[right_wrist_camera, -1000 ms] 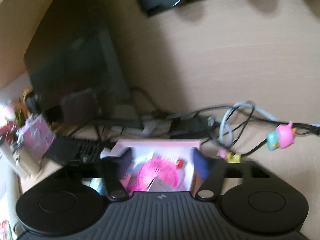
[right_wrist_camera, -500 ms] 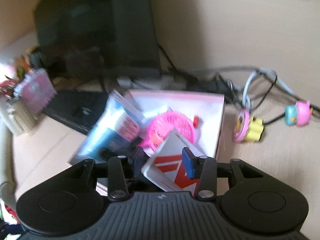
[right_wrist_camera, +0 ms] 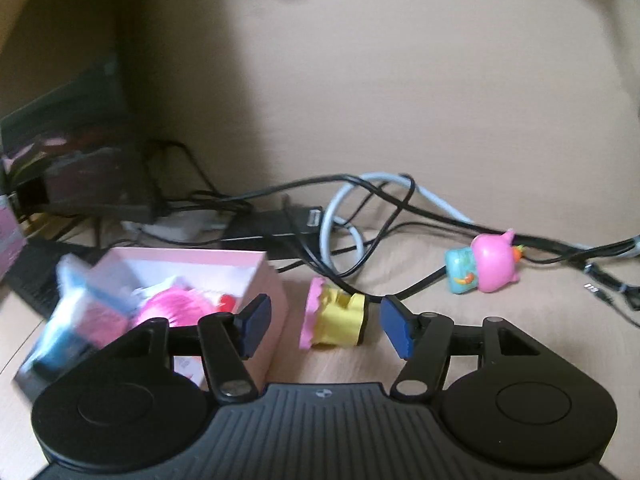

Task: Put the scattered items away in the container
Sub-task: 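Grasp the pink-lidded yellow cup toy with the right tool, then set the cup toy before the left tool and grasp the pink pig toy with the right tool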

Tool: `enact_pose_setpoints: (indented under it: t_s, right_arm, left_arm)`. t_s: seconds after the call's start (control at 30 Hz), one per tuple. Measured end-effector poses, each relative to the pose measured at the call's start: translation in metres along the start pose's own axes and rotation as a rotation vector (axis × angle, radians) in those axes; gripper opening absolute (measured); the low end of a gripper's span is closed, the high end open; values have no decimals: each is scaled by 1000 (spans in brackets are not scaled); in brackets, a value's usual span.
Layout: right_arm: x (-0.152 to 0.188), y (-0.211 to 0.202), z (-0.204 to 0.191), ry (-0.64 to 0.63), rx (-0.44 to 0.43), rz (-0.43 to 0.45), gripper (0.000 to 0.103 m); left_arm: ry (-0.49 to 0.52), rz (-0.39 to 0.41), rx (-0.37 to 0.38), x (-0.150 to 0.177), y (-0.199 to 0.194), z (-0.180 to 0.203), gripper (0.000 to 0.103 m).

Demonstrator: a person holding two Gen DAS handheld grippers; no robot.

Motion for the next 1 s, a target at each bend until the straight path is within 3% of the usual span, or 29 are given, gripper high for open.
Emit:
enact_pose_setpoints:
  t_s: [0.07,0.13,0.2,0.47,0.6,0.7,0.8,0.87,1.0]
  right_arm:
    - [1,20,4,31,1,-31,58]
    - [6,33,8,62,-7,-70,42]
    - [10,31,12,104,-22,-81,42]
    - [52,-62,32,192,-29,-78,42]
    - [97,-112,8,214,-131,-180,42]
    - [127,-131,-25,313,-298,-271,42]
    - [143,-131,-52,490,-475,-330,42]
    - [150,-126,-63,542,-512,-349,42]
    - [153,-122,-71,469,-479,-345,43]
  left_arm:
    - [17,12,-10,1,-5,1,103]
    - [45,26,-19,3,-8,2,103]
    - [73,40,-30,4,-9,4,103]
    - [164,67,63,0,-2,33,103]
    - [254,71,121,2,4,56,103]
    - [316,73,145,8,6,68,103]
    - [354,70,163,14,6,73,103]
    - [360,65,159,17,6,70,103]
    - [345,61,149,15,7,63,103]
Point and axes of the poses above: each gripper's, at about its wrist camera, not at the fingertips, and y roughly the way its jaws point, z to its right, x to its underside, the point moved 10 cm from there along y, roughly the way its jaws point, and after that the axes turned 6 degrees about -y, right-handed, at the moved point
